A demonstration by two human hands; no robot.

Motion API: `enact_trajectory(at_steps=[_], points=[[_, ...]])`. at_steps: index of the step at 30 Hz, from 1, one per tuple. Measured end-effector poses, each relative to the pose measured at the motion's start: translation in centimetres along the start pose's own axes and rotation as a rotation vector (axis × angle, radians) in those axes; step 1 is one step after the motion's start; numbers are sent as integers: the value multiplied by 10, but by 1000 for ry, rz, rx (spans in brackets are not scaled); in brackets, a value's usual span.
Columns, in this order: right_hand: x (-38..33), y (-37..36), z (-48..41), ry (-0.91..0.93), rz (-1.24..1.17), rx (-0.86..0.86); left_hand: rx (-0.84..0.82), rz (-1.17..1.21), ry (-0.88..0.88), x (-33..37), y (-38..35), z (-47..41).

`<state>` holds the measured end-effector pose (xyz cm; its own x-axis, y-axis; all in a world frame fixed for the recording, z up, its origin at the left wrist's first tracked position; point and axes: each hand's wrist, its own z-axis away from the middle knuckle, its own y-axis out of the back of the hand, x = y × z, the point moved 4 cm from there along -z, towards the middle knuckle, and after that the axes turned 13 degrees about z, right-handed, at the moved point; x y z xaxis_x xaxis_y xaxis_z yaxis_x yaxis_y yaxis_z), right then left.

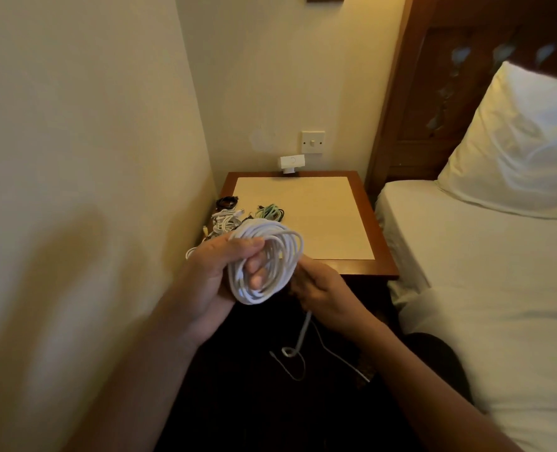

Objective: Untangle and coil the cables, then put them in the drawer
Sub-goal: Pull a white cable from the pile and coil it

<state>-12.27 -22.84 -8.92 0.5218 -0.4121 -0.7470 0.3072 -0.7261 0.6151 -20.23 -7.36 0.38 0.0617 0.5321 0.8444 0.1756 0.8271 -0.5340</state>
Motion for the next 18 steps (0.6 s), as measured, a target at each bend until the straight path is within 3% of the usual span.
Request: enact_trajectory(at_steps=[3, 6, 10, 14, 18], points=[[31, 17, 14, -76, 186, 62, 136, 145, -28, 10, 21, 0], [31, 7, 35, -181, 193, -44, 274, 254, -133, 5, 33, -10], [-22, -32, 62, -156, 239, -359, 402, -135, -297, -8, 31, -27], [-77, -24, 53, -57, 329, -376, 315, -602, -264, -32, 22, -32], [-98, 22, 33, 47, 501, -210, 173, -527, -38, -55, 32, -23]])
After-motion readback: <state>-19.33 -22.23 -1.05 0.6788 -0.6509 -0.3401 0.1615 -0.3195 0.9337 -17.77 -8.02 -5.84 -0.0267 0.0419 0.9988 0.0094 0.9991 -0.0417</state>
